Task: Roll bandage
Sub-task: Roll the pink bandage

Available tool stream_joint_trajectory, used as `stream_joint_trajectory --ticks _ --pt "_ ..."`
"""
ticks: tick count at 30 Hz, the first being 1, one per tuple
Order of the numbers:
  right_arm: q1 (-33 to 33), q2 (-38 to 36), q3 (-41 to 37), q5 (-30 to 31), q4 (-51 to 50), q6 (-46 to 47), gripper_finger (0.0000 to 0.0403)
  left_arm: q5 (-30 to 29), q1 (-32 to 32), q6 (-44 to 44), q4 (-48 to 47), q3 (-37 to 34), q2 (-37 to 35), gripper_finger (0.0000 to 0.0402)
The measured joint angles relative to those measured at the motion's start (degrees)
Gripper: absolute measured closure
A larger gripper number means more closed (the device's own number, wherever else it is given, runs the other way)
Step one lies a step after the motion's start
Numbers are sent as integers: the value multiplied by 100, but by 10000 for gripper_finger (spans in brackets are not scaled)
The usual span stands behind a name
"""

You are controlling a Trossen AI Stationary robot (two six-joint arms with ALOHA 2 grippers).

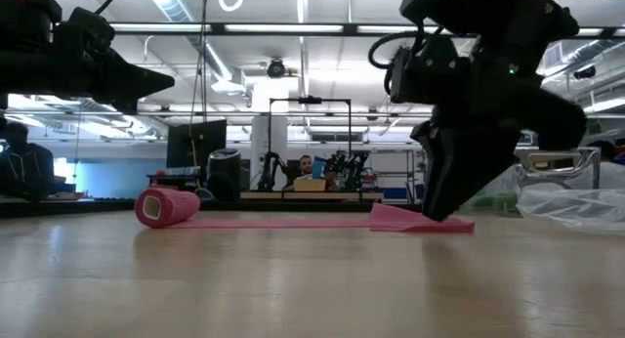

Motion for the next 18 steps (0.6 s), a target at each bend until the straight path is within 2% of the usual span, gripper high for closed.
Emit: stream_joint_trajectory --ticks 5,13,18 --pt "29 161 229 697 -262 102 315 -11 0 2 77 -2 -1 395" --pt "14 165 243 330 -322 112 321 -13 0 1 128 0 1 395" --pt "-31 165 243 322 -350 194 319 -31 0 0 212 0 0 395"
